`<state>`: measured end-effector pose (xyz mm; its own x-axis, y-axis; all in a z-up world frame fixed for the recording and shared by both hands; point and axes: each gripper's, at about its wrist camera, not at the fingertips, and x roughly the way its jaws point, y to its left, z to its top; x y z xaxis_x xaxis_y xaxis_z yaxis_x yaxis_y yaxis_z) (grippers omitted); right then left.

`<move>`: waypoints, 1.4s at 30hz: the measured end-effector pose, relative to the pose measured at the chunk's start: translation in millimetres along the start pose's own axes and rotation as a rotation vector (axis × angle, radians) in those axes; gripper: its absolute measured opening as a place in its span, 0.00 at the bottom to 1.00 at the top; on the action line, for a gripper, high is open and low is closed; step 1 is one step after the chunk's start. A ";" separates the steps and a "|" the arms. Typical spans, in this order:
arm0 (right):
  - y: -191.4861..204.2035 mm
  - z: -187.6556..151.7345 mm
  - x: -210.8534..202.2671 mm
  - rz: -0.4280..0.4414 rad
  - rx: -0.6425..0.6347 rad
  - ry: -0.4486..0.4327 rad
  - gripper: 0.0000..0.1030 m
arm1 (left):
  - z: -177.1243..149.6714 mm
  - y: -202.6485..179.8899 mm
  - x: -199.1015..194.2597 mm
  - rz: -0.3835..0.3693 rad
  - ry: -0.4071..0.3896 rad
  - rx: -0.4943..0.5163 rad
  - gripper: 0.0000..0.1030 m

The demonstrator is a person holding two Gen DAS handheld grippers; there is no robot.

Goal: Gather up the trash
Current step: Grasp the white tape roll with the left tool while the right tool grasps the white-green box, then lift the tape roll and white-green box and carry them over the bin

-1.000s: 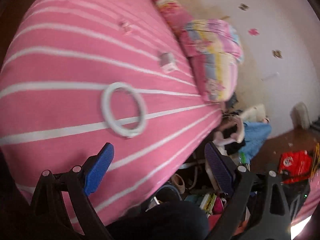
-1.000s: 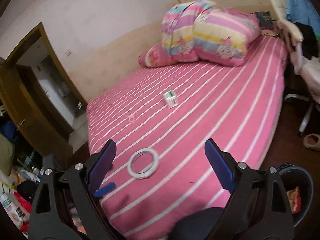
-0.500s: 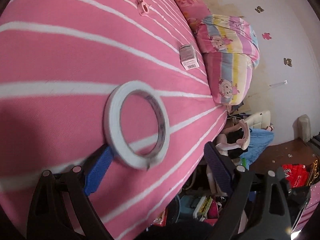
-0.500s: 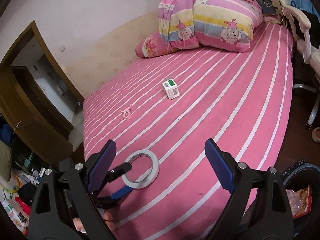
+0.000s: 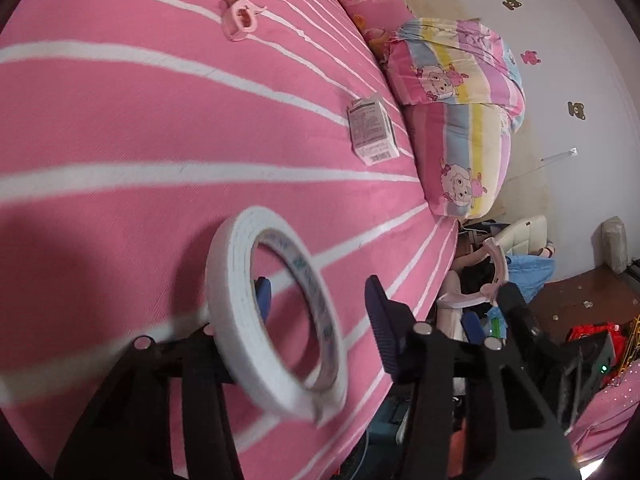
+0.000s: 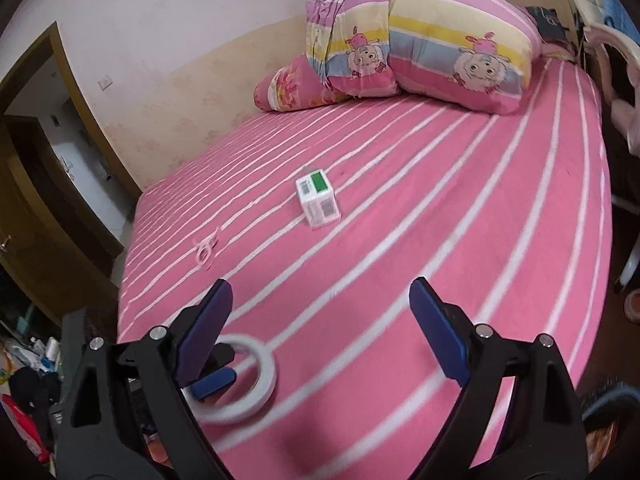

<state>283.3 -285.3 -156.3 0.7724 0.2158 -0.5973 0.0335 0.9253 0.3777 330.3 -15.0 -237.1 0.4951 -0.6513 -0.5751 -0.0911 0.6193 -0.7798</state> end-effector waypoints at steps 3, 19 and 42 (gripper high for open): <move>0.3 12.2 27.5 -0.012 -0.027 -0.004 0.87 | 16.7 -5.1 8.2 -0.004 0.001 0.008 0.42; 16.9 54.1 163.8 -0.044 -0.099 0.041 0.87 | 83.4 0.5 34.8 0.020 0.049 -0.050 0.23; 28.6 55.1 140.6 0.061 -0.087 0.049 0.44 | 73.5 -19.4 14.0 0.029 -0.024 0.014 0.03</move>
<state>427.8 -245.7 -190.4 0.7394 0.2860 -0.6095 -0.0697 0.9329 0.3533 402.5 -4.0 -211.8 0.5134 -0.6225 -0.5907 -0.0933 0.6438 -0.7595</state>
